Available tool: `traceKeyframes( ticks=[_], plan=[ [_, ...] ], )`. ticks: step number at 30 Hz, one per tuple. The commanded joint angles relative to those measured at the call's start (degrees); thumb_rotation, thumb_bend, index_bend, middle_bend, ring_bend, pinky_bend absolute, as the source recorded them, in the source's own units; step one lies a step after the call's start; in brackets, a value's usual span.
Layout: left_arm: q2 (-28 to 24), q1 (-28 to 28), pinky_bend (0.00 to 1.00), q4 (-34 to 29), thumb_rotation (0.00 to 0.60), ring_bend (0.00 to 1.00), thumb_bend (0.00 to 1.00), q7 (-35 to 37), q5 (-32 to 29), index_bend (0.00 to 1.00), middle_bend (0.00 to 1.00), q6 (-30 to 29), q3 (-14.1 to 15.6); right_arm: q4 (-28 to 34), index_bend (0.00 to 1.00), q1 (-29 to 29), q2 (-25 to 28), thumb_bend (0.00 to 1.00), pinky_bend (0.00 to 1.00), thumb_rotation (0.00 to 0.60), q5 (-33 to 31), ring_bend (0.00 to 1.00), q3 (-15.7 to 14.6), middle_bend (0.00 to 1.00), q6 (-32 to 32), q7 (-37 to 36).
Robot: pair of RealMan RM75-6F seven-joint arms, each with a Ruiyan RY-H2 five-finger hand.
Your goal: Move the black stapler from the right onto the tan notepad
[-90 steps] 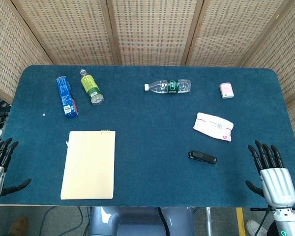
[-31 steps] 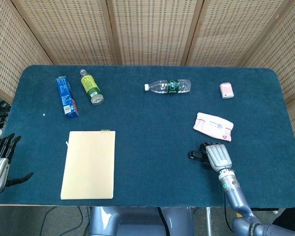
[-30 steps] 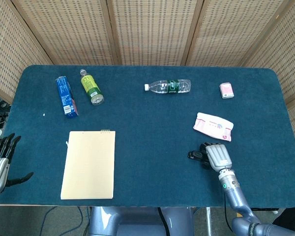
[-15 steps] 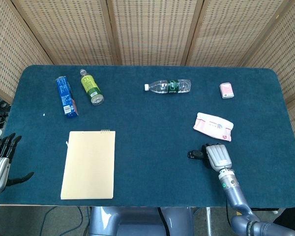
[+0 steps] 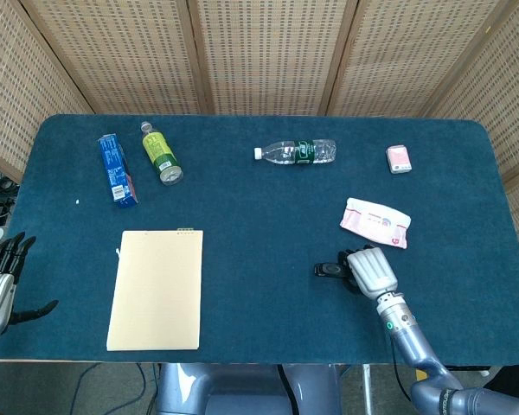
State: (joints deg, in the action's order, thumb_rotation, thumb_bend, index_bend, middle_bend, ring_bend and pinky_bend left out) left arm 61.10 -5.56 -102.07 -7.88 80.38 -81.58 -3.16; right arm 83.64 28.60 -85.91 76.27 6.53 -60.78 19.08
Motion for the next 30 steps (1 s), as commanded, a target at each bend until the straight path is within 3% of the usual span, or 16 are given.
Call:
traceKeyframes(
  ticks=[1, 7, 15, 20, 30],
  plan=[
    [-0.06, -0.38, 0.0, 0.29, 0.6, 0.0, 0.0, 0.3, -0.64, 0.0, 0.0, 0.65, -0.26, 5.2, 0.62, 5.27, 4.28, 0.68, 0.46, 0.6, 4.73, 0.63, 0.74, 0.66, 5.53, -3.15],
    [-0.2, -0.72, 0.0, 0.62, 0.6, 0.0, 0.0, 0.99, -2.12, 0.0, 0.0, 1.24, -0.87, 7.43, 0.62, 12.01, 6.33, 0.71, 0.46, 0.6, 8.64, 0.62, 1.85, 0.65, 12.82, -7.64],
    [-0.51, -1.44, 0.0, 1.6, 0.6, 0.0, 0.0, 2.17, -5.33, 0.0, 0.0, 2.98, -1.95, 5.21, 0.61, 24.9, 4.56, 0.76, 0.46, 0.6, 17.44, 0.6, 2.46, 0.6, 23.18, -14.79],
    [-0.16, -1.91, 0.0, 2.38, 0.6, 0.0, 0.0, 1.67, -7.29, 0.0, 0.0, 3.84, -2.48, 3.01, 0.61, 31.24, 2.38, 0.79, 0.46, 0.6, 25.86, 0.59, 0.66, 0.59, 22.32, -21.46],
    [0.88, -2.43, 0.0, 2.99, 0.6, 0.0, 0.0, -0.73, -10.6, 0.0, 0.0, 4.35, -3.18, -9.87, 0.61, 41.82, -4.21, 0.8, 0.46, 0.6, 38.24, 0.58, -5.7, 0.58, 16.33, -32.71]
  ],
)
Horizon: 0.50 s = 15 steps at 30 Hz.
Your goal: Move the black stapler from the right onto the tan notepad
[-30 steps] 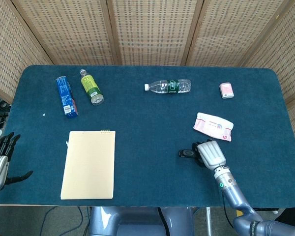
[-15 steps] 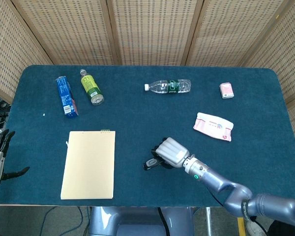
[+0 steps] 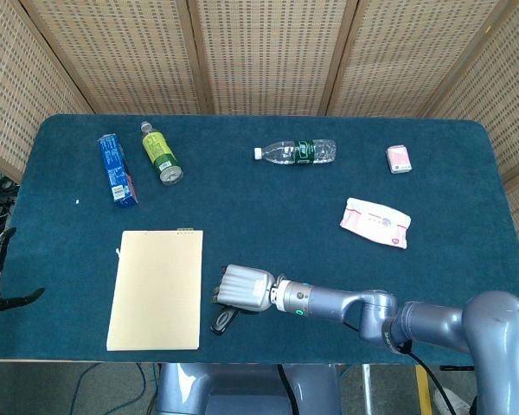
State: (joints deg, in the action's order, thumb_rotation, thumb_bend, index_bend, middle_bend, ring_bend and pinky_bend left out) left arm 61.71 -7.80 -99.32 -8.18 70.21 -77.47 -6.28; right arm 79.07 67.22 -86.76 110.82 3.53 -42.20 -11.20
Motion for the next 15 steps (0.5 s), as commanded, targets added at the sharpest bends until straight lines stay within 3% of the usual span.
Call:
traceKeyframes(
  ticks=[1, 15],
  plan=[
    [0.41, -0.26, 0.0, 0.4, 0.6, 0.0, 0.0, -0.66, -0.66, 0.0, 0.0, 0.4, -0.05, -6.65, 0.61, 3.95, -4.29, 0.8, 0.46, 0.6, 4.12, 0.58, -3.17, 0.58, -2.24, -2.87],
    [0.79, -1.0, 0.0, 1.15, 0.6, 0.0, 0.0, -0.73, -2.41, 0.0, 0.0, 1.73, -0.32, -18.44, 0.61, 6.77, -12.32, 0.76, 0.48, 0.6, 3.78, 0.58, -7.51, 0.59, -5.3, -4.78]
  ],
)
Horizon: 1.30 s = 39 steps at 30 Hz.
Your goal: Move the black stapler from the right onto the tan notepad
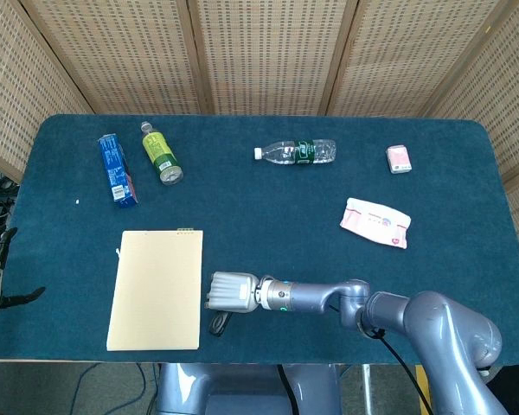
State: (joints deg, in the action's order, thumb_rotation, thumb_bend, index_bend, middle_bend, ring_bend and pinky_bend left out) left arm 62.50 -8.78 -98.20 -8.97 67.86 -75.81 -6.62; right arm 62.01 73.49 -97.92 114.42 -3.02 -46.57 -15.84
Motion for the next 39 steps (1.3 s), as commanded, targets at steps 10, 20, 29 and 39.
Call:
traceKeyframes(
  ticks=[10, 20, 29, 39],
  plan=[
    [0.03, -0.29, 0.0, 0.46, 0.6, 0.0, 0.0, 0.28, -0.83, 0.0, 0.0, 0.6, -0.07, -8.68, 0.26, 0.75, -5.6, 0.24, 0.38, 0.6, 1.39, 0.41, -2.35, 0.32, -5.87, 3.93],
    [-0.15, -0.56, 0.0, 0.39, 0.6, 0.0, 0.0, 0.72, -0.88, 0.0, 0.0, 1.16, 0.01, -8.78, 0.03, -1.31, -3.75, 0.0, 0.26, 0.6, -0.46, 0.18, -1.43, 0.08, -9.39, 10.81],
    [-0.76, -0.02, 0.0, -0.46, 0.6, 0.0, 0.0, 2.06, 1.99, 0.0, 0.0, -0.06, 0.85, 4.61, 0.03, -8.31, 11.19, 0.0, 0.23, 0.6, -3.2, 0.18, -1.17, 0.08, -16.96, 22.03],
    [0.27, -0.04, 0.0, -0.36, 0.6, 0.0, 0.0, 2.64, 7.9, 0.0, 0.0, -1.77, 2.36, 7.11, 0.0, -25.32, 22.53, 0.0, 0.01, 0.6, -14.69, 0.04, -0.65, 0.01, -29.69, 23.95]
  ],
)
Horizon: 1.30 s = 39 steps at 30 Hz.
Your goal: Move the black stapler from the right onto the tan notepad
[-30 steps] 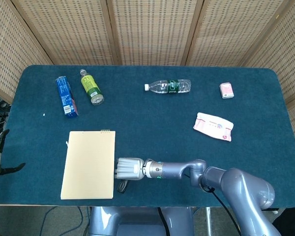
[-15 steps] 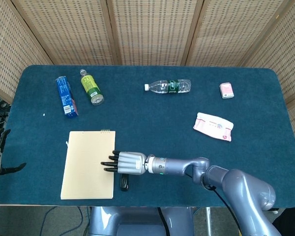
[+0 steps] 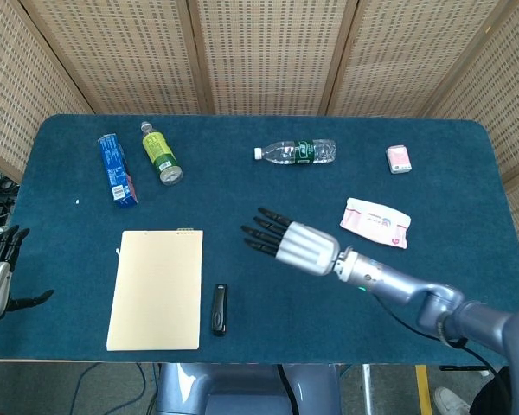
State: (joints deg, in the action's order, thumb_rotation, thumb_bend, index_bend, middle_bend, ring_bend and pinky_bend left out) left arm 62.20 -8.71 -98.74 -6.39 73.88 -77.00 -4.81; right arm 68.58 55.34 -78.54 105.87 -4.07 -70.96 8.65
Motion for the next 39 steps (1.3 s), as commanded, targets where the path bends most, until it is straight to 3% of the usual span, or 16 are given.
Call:
traceKeyframes(
  ticks=[1, 6, 13, 16, 18, 28, 33, 39],
  plan=[
    [0.85, -0.17, 0.0, 0.42, 0.6, 0.0, 0.0, 0.15, 2.81, 0.0, 0.0, -0.78, 0.79, 1.19, 0.0, -9.35, 3.71, 0.0, 0.0, 0.6, -7.98, 0.02, 0.5, 0.0, -6.43, -0.96],
    [2.54, -2.01, 0.0, 1.84, 0.6, 0.0, 0.0, -0.86, 7.98, 0.0, 0.0, 0.02, 1.82, 12.97, 0.0, -20.57, 8.68, 0.0, 0.0, 0.6, -18.85, 0.0, 0.45, 0.0, -9.94, -1.67],
    [4.79, -6.97, 0.0, 5.05, 0.6, 0.0, 0.0, -0.59, 17.29, 0.0, 0.0, 2.75, 2.85, 25.51, 0.0, -27.7, 13.55, 0.0, 0.0, 0.6, -24.14, 0.0, -0.64, 0.0, -12.27, 0.6],
    [7.72, -14.71, 0.0, 12.65, 0.6, 0.0, 0.0, 5.37, 32.11, 0.0, 0.0, 4.53, 4.8, 31.64, 0.0, -32.27, 14.19, 0.0, 0.0, 0.6, -25.4, 0.0, -2.7, 0.0, -14.47, 4.91],
    [9.93, -17.99, 0.0, 16.72, 0.6, 0.0, 0.0, 5.75, 36.81, 0.01, 0.0, 4.7, 5.03, 32.43, 0.0, -34.05, 13.23, 0.0, 0.0, 0.6, -24.87, 0.0, -2.88, 0.0, -15.75, 6.8],
    [15.91, -33.68, 0.04, 23.38, 0.6, 0.01, 0.01, 7.1, 49.07, 0.06, 0.0, 12.6, 6.89, 30.42, 0.0, -37.41, 11.15, 0.0, 0.0, 0.6, -24.19, 0.0, -0.61, 0.0, -15.96, 6.78],
    [19.05, -39.59, 0.11, 29.92, 0.6, 0.06, 0.14, 9.71, 53.97, 0.11, 0.0, 12.32, 8.98, 29.98, 0.0, -38.1, 11.68, 0.0, 0.0, 0.6, -24.78, 0.0, 0.72, 0.0, -15.02, 6.01],
    [23.87, -45.13, 0.17, 37.29, 0.6, 0.13, 0.25, 13.23, 56.69, 0.23, 0.07, 12.49, 11.93, 29.54, 0.0, -39.28, 12.34, 0.0, 0.0, 0.6, -25.57, 0.0, 2.54, 0.0, -14.65, 4.3]
  ],
)
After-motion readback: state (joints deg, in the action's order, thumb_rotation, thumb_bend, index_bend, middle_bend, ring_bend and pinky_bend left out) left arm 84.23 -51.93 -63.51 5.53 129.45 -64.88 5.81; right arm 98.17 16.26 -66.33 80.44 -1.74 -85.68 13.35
